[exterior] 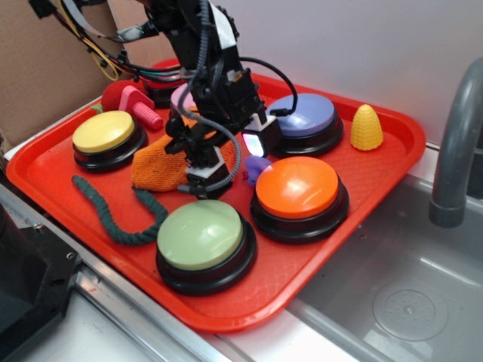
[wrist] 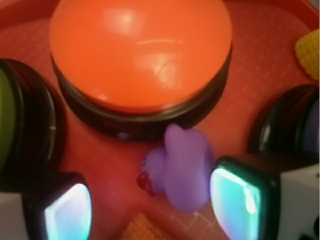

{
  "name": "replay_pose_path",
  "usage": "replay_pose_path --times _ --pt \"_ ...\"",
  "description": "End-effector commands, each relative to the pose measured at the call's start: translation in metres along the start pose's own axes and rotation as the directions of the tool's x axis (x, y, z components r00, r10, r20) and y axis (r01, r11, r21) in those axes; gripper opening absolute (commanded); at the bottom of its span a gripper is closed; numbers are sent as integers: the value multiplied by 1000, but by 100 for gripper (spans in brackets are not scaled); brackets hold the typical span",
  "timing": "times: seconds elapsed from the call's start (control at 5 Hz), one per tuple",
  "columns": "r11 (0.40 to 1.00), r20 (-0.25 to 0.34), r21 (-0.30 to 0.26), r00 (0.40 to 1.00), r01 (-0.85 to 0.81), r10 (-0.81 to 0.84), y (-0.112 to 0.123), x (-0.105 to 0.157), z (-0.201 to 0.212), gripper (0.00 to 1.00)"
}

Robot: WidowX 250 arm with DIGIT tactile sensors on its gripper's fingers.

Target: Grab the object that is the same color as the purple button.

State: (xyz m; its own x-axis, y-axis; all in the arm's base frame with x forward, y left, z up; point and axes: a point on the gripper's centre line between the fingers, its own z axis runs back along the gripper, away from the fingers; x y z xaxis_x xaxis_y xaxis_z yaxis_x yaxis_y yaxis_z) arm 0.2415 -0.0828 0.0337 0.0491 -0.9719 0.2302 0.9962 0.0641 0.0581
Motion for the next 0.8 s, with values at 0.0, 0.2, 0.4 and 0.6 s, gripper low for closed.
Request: replay_pose_path --times 0.0,0.2,0.4,0.6 --pt "998 17 49 999 36 -37 8 12 4 100" --pt "998 48 35 998 49 -50 11 14 4 77" --pt "999 56 20 998 39 -40 13 15 3 0" --pt "999 61 9 998 34 -35 14 16 2 0"
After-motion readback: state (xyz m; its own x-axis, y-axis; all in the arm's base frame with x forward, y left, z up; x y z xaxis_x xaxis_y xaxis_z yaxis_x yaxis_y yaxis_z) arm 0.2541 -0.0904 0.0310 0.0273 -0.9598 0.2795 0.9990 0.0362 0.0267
